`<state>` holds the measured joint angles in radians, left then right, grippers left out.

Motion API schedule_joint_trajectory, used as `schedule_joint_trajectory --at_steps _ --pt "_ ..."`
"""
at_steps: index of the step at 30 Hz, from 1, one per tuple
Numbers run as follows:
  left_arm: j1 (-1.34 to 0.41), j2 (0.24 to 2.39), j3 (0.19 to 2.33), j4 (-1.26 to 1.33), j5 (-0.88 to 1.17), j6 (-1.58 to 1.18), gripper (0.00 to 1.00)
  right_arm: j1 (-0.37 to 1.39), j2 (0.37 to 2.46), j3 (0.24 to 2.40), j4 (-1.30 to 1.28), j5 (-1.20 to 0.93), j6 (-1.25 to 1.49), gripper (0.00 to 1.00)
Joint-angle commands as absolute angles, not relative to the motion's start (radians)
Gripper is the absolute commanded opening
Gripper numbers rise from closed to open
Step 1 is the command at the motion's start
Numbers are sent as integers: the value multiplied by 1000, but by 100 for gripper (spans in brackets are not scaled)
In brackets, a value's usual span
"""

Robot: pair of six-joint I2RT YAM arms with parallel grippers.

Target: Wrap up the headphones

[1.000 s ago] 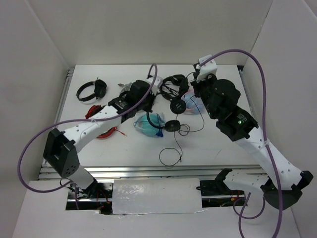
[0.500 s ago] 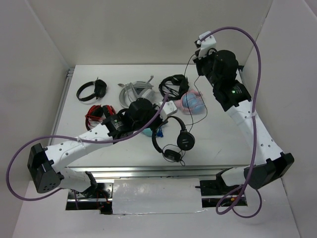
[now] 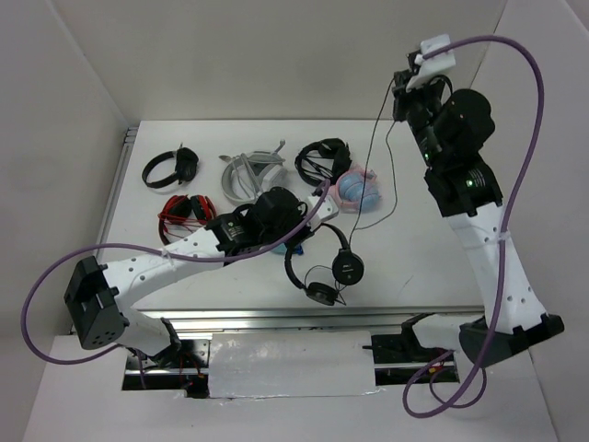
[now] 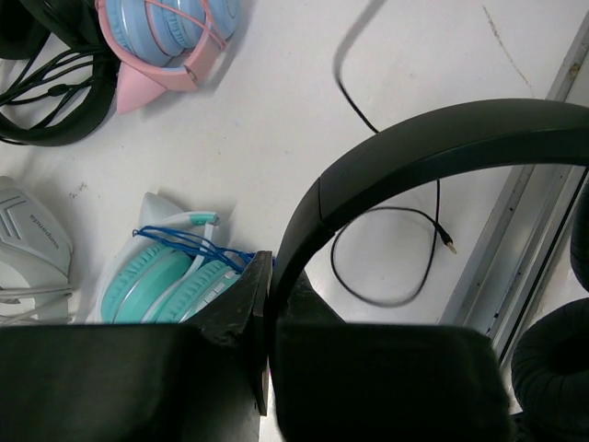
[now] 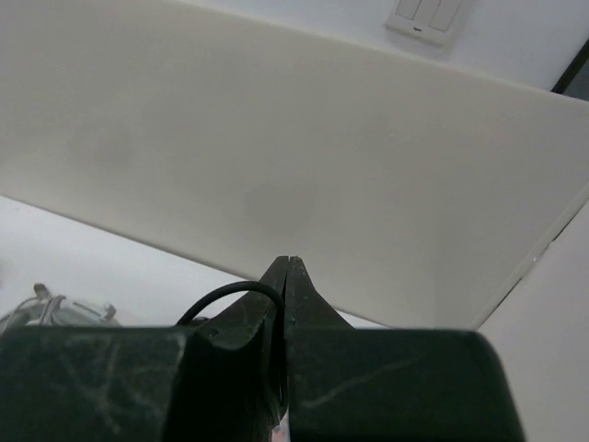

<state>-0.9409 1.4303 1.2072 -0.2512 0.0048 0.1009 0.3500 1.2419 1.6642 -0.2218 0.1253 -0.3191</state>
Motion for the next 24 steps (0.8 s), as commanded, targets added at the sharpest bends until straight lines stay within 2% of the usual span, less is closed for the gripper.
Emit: schedule_joint_trajectory --at_steps 1,4,9,14,20,24 --pt "-959 1427 1243 -232 6 87 0 351 1356 1758 -285 164 -325 0" --pt "-966 1433 1239 -248 6 78 0 348 1428 1820 -285 192 -321 0" --pt "-966 1501 1250 -285 -126 11 0 351 1538 1985 -366 216 -299 0" --pt "-928 1604 1316 -348 -198 -153 0 383 1664 2291 -523 290 -290 0" --pt "-830 1759 1566 -566 -400 -368 0 529 1569 2158 -488 478 -365 0" --pt "-758 1844 1683 -684 -471 -443 0 601 1522 2172 -552 511 -356 0"
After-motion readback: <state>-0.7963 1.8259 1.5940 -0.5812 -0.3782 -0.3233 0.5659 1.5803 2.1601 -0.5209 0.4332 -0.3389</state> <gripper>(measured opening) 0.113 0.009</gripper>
